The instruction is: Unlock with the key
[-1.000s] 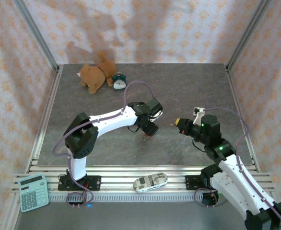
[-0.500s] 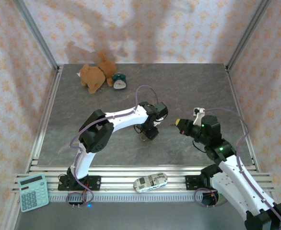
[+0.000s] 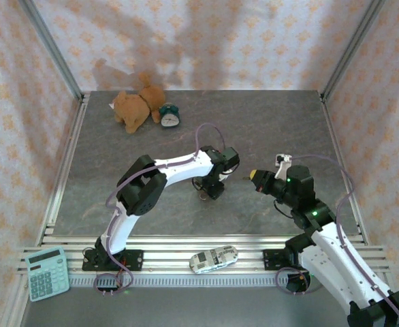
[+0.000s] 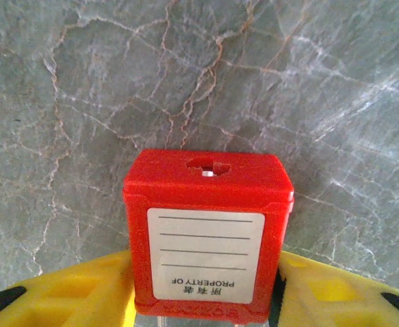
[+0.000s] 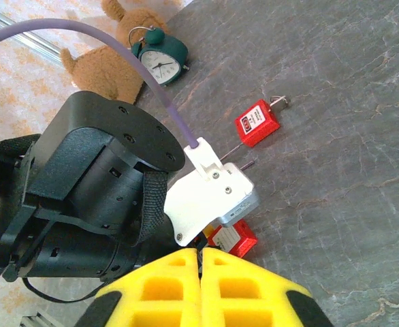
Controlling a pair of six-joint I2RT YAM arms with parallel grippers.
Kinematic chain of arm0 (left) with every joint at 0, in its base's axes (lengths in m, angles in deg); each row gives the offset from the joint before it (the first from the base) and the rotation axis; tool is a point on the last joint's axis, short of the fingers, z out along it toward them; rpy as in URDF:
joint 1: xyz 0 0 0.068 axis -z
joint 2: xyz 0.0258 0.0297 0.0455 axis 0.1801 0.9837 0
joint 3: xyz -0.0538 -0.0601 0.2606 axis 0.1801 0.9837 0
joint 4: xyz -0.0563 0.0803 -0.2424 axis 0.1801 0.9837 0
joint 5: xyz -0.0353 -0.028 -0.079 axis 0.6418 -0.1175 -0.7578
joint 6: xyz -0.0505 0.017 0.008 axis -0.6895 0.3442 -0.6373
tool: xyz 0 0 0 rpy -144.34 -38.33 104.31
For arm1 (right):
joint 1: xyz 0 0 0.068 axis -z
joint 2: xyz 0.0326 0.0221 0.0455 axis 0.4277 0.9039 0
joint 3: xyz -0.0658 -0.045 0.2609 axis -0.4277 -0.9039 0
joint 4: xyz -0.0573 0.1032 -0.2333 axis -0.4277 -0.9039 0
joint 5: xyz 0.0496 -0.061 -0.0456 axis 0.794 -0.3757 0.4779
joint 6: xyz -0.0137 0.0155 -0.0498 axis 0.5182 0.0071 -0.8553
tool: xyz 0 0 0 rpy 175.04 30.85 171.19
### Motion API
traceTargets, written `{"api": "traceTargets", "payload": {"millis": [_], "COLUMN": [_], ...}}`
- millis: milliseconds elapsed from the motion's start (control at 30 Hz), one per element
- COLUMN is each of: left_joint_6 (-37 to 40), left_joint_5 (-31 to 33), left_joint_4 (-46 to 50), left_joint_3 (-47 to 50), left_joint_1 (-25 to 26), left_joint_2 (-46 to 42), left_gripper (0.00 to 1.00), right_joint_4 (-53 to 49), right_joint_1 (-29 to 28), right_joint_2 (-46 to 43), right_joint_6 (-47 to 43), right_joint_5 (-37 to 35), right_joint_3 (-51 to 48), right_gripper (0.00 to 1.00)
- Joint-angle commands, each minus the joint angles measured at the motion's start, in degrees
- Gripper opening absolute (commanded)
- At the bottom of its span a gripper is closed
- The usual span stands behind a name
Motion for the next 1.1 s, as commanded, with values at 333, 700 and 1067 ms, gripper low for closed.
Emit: {"api": "traceTargets", "payload": {"millis": [333,700,1067], "left_joint_6": [1.82,8.39,13.89], "left_joint_5": [3.79,-3.93,-2.73], "left_joint_4": [-5.08,-29.63,-62.56], "left_joint_3": [6.40,28.39,52.55], "left_joint_1": [-0.02,0.33,0.95], "left_joint_2": [-3.12,-24.76,-43.97], "left_gripper": [0.37,0.37,0.36], "right_joint_4": [-0.78,5.14,11.45], "right_joint_1": [-0.15,-0.17,-0.32], "right_joint_2": [-0.84,0.46,5.61], "right_joint_6": [-0.89,0.00,1.09], "right_joint_5": [-1.18,6.44,11.39], "right_joint_3": [0.05,-1.43,-1.72], "right_gripper": [0.00,0.00,0.00]}}
